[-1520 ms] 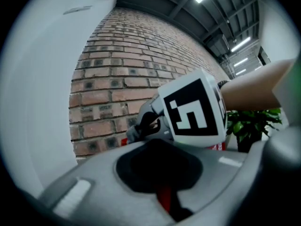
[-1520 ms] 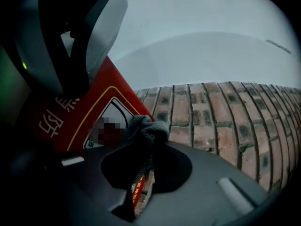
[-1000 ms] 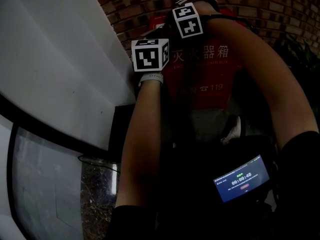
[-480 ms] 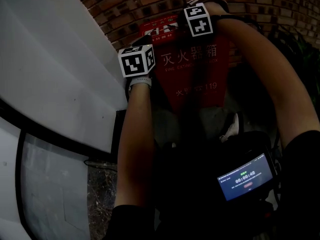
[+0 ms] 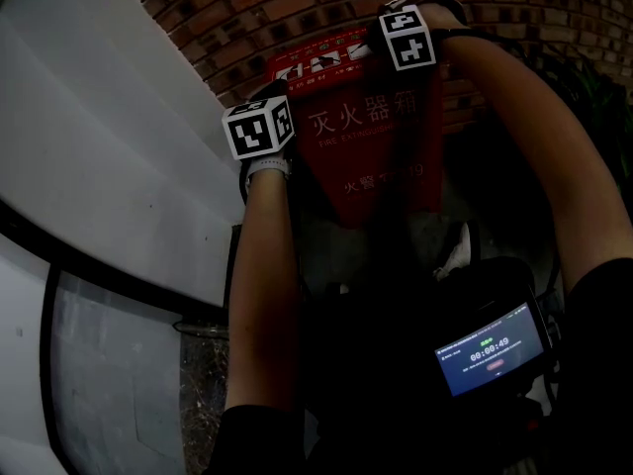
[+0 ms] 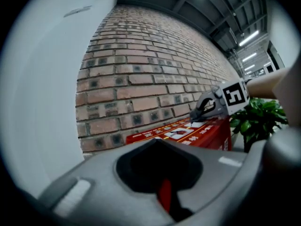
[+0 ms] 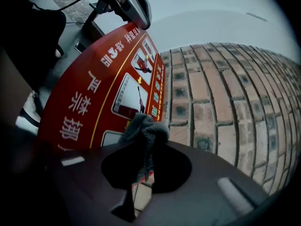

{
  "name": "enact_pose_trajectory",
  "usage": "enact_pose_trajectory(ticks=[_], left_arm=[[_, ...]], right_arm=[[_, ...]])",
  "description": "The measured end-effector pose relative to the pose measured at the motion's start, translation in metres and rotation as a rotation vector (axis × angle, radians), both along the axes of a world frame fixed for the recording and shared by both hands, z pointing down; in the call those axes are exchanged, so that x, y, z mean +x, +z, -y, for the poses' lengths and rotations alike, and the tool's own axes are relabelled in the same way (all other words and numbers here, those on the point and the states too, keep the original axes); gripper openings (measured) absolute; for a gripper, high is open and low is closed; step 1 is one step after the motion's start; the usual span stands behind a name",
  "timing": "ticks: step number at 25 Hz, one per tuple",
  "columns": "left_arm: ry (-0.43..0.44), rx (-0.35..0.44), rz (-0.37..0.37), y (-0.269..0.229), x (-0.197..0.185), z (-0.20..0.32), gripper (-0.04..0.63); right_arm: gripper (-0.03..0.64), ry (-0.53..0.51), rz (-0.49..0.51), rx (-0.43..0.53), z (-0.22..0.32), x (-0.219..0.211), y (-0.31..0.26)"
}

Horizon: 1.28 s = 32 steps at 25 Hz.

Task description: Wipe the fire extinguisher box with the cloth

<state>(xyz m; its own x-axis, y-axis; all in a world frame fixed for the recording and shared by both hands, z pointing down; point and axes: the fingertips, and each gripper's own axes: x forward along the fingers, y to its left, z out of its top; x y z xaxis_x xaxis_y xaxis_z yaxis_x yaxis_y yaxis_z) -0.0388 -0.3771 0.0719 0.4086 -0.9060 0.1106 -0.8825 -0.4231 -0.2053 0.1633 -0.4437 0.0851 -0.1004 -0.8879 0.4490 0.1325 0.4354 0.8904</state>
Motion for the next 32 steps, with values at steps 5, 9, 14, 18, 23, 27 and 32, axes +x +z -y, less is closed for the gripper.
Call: enact_pose_trajectory(ticks=[5,9,14,18,23,27,32], left_arm=[[-0.003,0.0,0.002,0.0,0.0,0.0,0.002],[0.01,0.007,0.005,0.0,0.001,-0.004,0.002],[0.014,0.013,-0.029,-0.002,-0.002,-0.004,0.002],[0.06,-0.005,-0.06,-0.003,-0.002,-0.004,0.002],[0.101,0.065,-0.021,-0.004,0.004,-0.017,0.003],[0.023,0.13,-0.004,-0.004,-0.025,-0.027,0.003],[0.014,0.116,-0.023,0.001,-0.048,-0.035,0.003]], right_arm=[[0.031,0.045,-0.001,-0.006,0.0,0.03,-0.002],[0.031,0.094,-0.118,-0.016,0.0,0.058,0.0],[0.031,0.007,0.021,0.03,-0.01,0.015,-0.032],[0.032,-0.118,0.214,0.049,-0.02,-0.052,-0.049],[0.032,-0.19,0.261,0.054,-0.023,-0.115,-0.048],[0.032,-0.237,0.18,0.07,-0.023,-0.167,-0.032],[0.032,-0.257,0.145,0.072,-0.023,-0.213,-0.018]])
